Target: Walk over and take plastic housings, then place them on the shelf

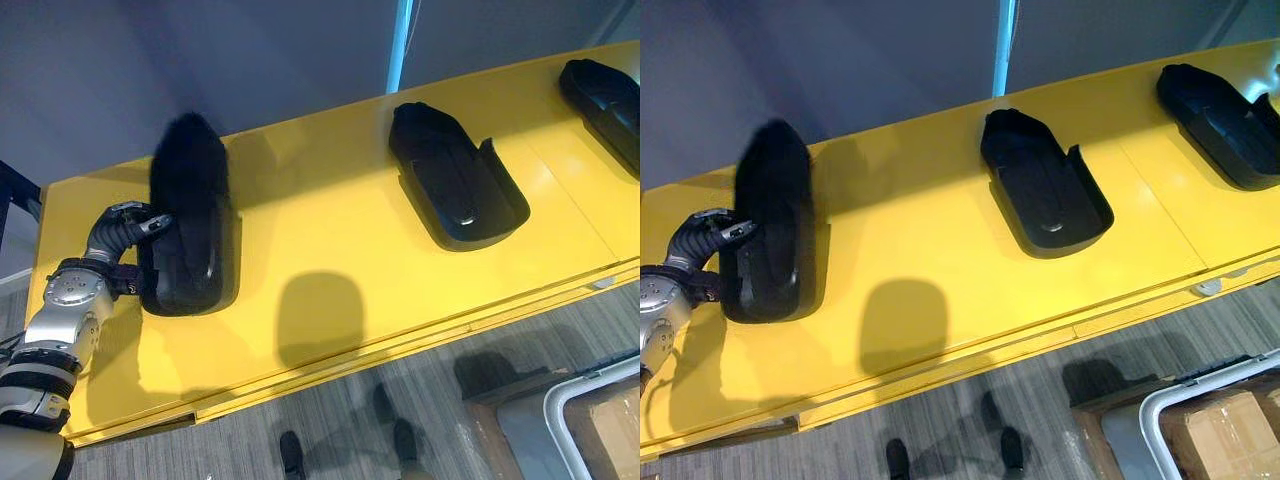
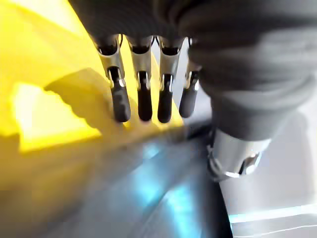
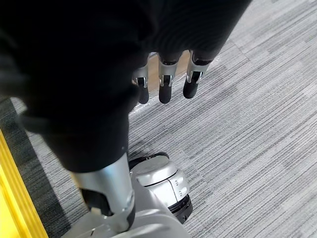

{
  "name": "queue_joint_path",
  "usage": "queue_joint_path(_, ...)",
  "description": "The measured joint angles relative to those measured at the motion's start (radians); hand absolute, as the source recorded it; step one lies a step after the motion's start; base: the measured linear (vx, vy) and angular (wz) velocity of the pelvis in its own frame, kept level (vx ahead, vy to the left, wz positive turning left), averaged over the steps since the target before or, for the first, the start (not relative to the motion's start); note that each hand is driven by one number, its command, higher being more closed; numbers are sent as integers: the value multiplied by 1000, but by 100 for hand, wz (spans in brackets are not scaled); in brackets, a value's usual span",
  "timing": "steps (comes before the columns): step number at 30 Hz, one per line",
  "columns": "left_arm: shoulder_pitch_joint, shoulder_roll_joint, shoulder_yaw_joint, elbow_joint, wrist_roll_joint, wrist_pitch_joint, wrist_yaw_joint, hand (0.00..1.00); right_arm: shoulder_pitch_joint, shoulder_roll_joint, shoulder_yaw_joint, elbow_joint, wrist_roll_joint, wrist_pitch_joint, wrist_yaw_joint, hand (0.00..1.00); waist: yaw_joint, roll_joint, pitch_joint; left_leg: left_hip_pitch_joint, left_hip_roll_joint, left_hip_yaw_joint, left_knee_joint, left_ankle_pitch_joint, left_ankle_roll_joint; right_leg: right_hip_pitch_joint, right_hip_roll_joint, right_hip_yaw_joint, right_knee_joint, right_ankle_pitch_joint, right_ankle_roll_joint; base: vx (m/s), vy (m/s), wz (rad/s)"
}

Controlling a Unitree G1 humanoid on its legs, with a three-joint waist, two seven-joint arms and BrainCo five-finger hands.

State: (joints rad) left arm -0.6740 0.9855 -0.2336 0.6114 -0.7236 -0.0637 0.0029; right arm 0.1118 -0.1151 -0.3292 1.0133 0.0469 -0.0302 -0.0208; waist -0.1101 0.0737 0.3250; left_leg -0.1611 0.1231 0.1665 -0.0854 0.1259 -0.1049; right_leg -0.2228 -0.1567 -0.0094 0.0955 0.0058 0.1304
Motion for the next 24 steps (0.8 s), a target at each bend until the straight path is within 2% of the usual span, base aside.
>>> queue_joint_path(4, 4, -18, -15, -9, -53, 0, 41, 0, -1, 0, -1, 1, 0, 3, 0, 0, -9, 0, 0, 8, -1, -2, 0, 2, 2, 10, -1, -2, 0, 0, 0, 0, 0, 0)
queue_joint_path(12, 103, -241, 137, -173, -118, -49, 233, 0, -1, 0, -3, 0, 0, 18, -12, 0, -7, 3, 2, 27, -1, -3, -1, 3, 2, 42, -1, -10, -23, 6, -2, 4, 2, 0)
queue_joint_path(14, 161, -297, 168, -273, -144, -57, 268, 0, -1, 0, -3, 0, 0, 22, -18, 0, -7, 3, 2, 35, -1, -2, -1, 3, 2, 58, 0, -12, -40, 12, -4, 0, 0, 0)
queue_joint_path(18, 288, -390, 184, -446, -161, -82, 284, 0, 0, -1, -3, 1, -2, 30, -20, 0, -7, 4, 1, 53, 1, 1, -2, 2, 1, 86, 1, -15, -59, 16, -4, 0, 0, 0)
queue_joint_path(22, 382, -444, 210, -512, -177, -82, 282, 0, 1, -4, -4, 7, -15, 31, -19, 0, -6, 7, -1, 81, 5, 12, -3, 1, 0, 123, 6, -15, -85, 26, -7, 5, 9, -4)
queue_joint_path(24, 427, -464, 214, -515, -178, -78, 279, 0, 3, -10, -7, 12, -23, 31, -19, 0, -4, 16, -19, 86, 8, 22, -5, 0, 0, 128, 10, -14, -89, 28, -9, 0, 0, 0)
